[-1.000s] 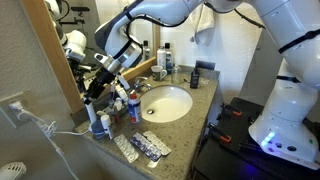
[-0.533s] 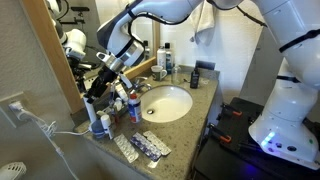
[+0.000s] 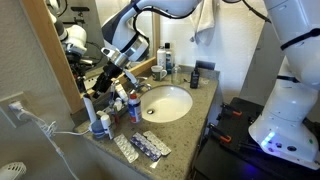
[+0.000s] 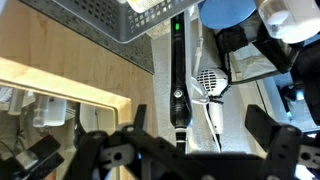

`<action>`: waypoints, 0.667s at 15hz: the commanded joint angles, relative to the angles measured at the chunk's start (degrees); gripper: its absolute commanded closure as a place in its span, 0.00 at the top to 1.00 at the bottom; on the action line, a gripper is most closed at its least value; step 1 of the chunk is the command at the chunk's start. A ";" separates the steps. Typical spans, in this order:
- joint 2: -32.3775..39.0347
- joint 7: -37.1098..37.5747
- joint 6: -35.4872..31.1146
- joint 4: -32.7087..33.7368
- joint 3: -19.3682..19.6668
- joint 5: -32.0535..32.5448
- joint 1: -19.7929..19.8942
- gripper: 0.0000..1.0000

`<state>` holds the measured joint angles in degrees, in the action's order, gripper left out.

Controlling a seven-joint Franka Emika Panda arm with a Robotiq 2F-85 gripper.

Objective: Put the toothbrush on the charging station

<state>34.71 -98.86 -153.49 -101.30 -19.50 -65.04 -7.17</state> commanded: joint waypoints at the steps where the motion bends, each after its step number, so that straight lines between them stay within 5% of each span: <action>1: -5.98 0.17 -1.27 -5.69 1.00 -1.62 0.56 1.00; 10: -24.41 8.06 -11.91 -19.23 2.52 -7.81 1.02 1.00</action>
<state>19.99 -95.17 -162.55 -112.84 -16.98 -69.74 -6.34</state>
